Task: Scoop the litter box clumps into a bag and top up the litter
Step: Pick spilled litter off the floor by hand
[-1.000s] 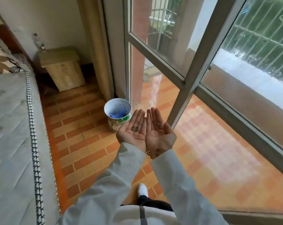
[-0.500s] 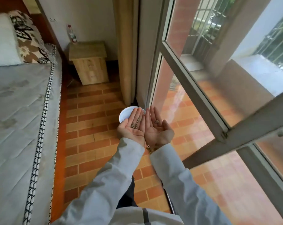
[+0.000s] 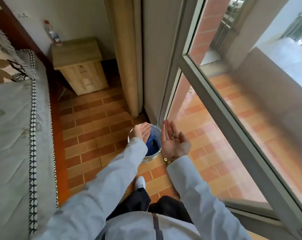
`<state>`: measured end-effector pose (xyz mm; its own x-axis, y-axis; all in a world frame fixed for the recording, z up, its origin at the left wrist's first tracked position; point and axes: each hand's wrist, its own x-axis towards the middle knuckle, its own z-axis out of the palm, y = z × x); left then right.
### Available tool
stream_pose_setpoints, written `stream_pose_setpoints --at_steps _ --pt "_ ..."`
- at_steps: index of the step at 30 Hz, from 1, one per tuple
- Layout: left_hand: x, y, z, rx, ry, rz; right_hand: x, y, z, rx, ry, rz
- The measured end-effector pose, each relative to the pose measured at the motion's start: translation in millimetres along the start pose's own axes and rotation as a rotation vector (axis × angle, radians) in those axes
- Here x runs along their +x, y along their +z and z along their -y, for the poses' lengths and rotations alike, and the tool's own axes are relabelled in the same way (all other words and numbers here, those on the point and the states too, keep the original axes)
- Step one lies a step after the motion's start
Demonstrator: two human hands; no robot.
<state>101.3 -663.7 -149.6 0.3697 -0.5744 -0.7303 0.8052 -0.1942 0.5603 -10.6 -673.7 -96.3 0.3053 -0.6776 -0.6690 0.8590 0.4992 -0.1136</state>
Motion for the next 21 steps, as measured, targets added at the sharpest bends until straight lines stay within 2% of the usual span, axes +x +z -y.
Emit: stream_pose_setpoints --at_steps 2,4,7,9,12,17,19,21 --pt "49 2 -2 0.297 0.055 -0.116 19 3 1 0.021 0.007 -0.043" --pt "92 1 2 0.756 0.144 -0.157 37 5 5 0.052 -0.01 -0.078" --pt "122 0 1 1.443 0.192 -0.045 63 6 8 0.024 -0.029 -0.118" --pt "128 0 -3 1.671 0.219 0.108 82 8 12 -0.01 -0.048 -0.164" --pt "137 -5 -10 1.806 0.309 0.235 107 12 16 -0.109 -0.042 -0.221" --pt "150 -12 -24 1.839 0.41 0.137 157 15 13 -0.561 -0.054 -0.325" --pt "153 -14 -34 1.813 0.424 0.099 180 16 10 -0.893 -0.092 -0.277" --pt "157 -16 -41 1.787 0.44 0.069 206 11 6 -1.407 -0.19 -0.192"
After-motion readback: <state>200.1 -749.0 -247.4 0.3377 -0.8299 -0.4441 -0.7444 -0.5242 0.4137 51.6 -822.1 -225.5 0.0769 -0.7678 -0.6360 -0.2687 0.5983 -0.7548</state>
